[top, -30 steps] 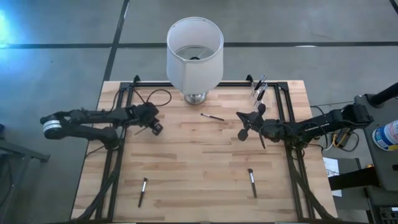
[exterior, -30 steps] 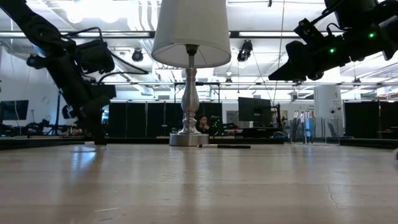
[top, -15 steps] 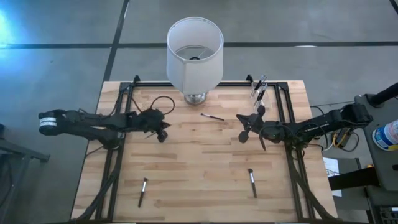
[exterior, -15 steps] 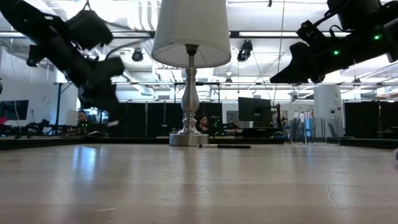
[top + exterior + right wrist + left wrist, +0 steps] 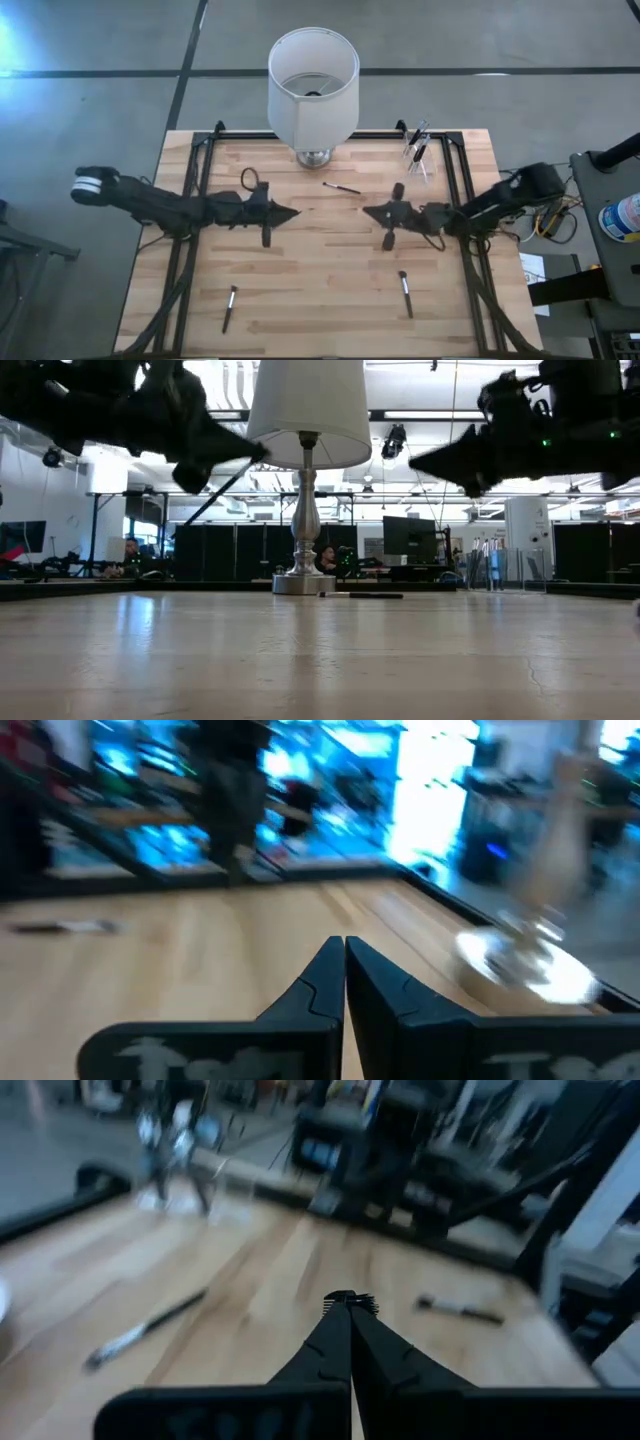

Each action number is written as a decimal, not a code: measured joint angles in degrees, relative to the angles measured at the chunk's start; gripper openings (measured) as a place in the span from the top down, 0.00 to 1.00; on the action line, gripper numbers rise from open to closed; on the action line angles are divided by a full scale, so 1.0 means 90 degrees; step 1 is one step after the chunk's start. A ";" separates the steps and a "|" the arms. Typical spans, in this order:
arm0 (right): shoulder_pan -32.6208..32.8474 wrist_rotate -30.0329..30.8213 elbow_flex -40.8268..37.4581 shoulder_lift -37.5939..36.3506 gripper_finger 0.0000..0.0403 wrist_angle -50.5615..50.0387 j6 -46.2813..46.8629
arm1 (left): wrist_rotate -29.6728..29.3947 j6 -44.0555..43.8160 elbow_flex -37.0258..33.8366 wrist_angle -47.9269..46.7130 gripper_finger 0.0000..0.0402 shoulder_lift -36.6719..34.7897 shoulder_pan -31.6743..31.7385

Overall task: Put items in baskets/containers
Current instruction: Put the eye groomer brush into the transparent organizer

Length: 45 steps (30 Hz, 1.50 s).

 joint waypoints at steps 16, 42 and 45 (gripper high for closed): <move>-0.0232 -0.1444 0.2075 0.2185 0.90 0.0925 0.0224 | 0.0906 0.0391 0.0303 0.3900 1.00 0.1864 -0.0213; -0.0290 -0.2456 0.3289 0.2190 0.74 -0.0170 0.0199 | 0.1128 0.0721 0.0945 0.4097 1.00 0.2423 -0.0349; -0.0292 -0.2465 0.3390 0.2190 0.79 -0.0153 0.0351 | 0.1126 0.0729 0.0945 0.4101 1.00 0.2423 -0.0349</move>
